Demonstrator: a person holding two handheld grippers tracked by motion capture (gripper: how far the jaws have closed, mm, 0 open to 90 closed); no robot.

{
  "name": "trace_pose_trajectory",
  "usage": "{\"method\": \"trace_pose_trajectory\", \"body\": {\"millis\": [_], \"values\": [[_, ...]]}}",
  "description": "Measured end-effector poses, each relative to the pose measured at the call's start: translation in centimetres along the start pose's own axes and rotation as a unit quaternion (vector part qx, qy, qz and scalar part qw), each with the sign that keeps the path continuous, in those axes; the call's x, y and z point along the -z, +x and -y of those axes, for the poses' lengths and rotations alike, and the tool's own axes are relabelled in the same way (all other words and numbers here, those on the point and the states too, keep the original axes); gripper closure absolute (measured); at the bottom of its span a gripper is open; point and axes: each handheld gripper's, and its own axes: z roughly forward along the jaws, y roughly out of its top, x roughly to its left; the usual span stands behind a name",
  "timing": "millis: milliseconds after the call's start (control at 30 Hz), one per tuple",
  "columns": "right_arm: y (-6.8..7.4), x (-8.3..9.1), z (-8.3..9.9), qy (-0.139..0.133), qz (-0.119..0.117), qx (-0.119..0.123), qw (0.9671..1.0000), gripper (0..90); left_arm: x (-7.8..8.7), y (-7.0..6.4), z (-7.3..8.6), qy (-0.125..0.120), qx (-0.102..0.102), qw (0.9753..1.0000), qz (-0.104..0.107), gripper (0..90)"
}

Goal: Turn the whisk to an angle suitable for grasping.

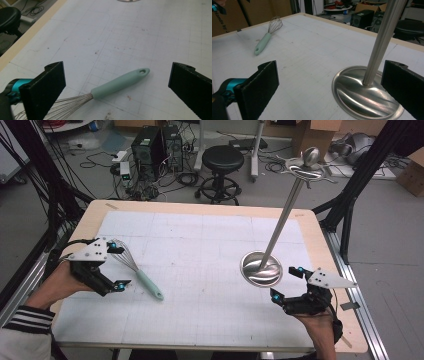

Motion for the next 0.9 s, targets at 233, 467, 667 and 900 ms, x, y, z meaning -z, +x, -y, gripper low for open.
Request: {"method": "trace_pose_trajectory", "body": {"millis": [233, 467, 667, 900], "values": [[0.0, -0.1, 0.1, 0.003, -0.002, 0.000, 1.0000, 0.5, -1.0, 0.8, -0.7, 0.028, -0.011, 0.9994, 0.015, 1.7], [0.1, 0.0, 0.1, 0.003, -0.004, -0.001, 1.0000, 0.5, -2.4, 1.5, -0.3, 0.070, -0.017, 0.9967, 0.037, 1.7], [0.0, 0.0, 0.1, 0.004, -0.004, -0.003, 1.0000, 0.5, -3.6, 2.0, -0.6, 0.099, -0.038, 0.9933, 0.048, 1.7], [0.0, -0.1, 0.2, 0.004, -0.006, -0.002, 1.0000, 0.5, -4.7, 2.1, -1.9, 0.133, -0.067, 0.9865, 0.066, 1.7]]}}
